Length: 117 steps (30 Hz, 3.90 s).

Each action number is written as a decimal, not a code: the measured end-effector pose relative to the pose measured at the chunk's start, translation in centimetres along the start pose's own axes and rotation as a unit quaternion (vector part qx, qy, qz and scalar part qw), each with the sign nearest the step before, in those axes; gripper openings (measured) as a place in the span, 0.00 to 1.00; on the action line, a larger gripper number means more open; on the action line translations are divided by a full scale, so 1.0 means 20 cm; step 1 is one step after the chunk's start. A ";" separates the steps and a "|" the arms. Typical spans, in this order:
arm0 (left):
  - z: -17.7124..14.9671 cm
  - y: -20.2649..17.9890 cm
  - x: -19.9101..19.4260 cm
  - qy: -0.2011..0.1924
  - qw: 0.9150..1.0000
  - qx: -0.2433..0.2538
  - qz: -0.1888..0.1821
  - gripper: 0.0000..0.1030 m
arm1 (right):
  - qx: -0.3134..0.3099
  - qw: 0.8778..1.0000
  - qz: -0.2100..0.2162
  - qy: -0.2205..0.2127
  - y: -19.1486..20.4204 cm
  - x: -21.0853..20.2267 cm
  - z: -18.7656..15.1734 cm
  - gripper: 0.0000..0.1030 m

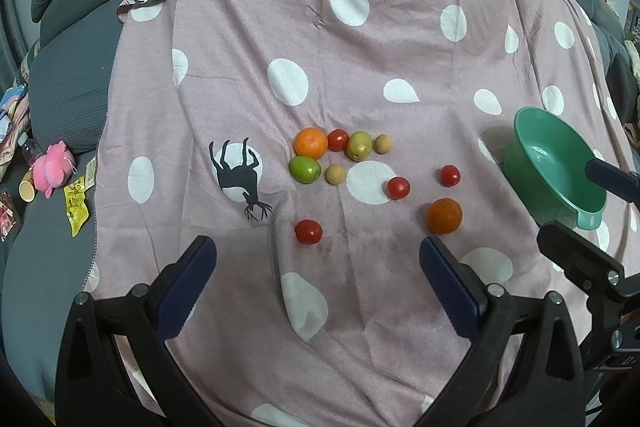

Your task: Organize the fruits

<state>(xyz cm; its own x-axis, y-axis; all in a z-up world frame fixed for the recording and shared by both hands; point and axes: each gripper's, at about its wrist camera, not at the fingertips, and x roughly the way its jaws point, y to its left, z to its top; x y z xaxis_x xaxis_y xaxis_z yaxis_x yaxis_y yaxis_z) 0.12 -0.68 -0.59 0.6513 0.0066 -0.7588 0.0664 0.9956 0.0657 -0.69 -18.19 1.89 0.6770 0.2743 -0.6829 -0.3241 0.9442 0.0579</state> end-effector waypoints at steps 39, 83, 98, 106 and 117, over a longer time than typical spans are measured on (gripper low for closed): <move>-0.17 0.07 0.21 0.026 0.983 -0.034 -0.179 0.89 | 0.039 0.995 0.032 0.085 -0.08 0.26 -0.15 0.94; 0.33 0.12 1.03 0.071 0.995 0.067 -0.023 0.42 | 0.040 0.990 0.103 0.094 -0.25 0.83 -0.12 0.42; 0.15 0.19 0.49 0.036 0.992 0.025 -0.114 0.18 | 0.061 0.991 0.082 0.085 -0.27 0.70 -0.16 0.42; 0.09 0.17 0.65 0.062 0.992 0.020 -0.111 0.60 | 0.063 0.991 0.090 0.081 -0.27 0.65 -0.19 0.42; 0.29 0.21 0.85 0.057 0.993 -0.005 -0.101 0.59 | 0.067 0.989 0.099 0.084 -0.26 0.69 -0.19 0.42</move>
<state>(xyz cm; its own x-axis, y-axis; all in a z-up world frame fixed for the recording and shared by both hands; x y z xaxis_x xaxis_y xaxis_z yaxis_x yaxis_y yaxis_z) 15.96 3.05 -9.47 0.5361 -0.1845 -0.8237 0.1798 0.9784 -0.1021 7.89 -20.00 -10.61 0.4856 0.4332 -0.7593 -0.3410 0.8936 0.2918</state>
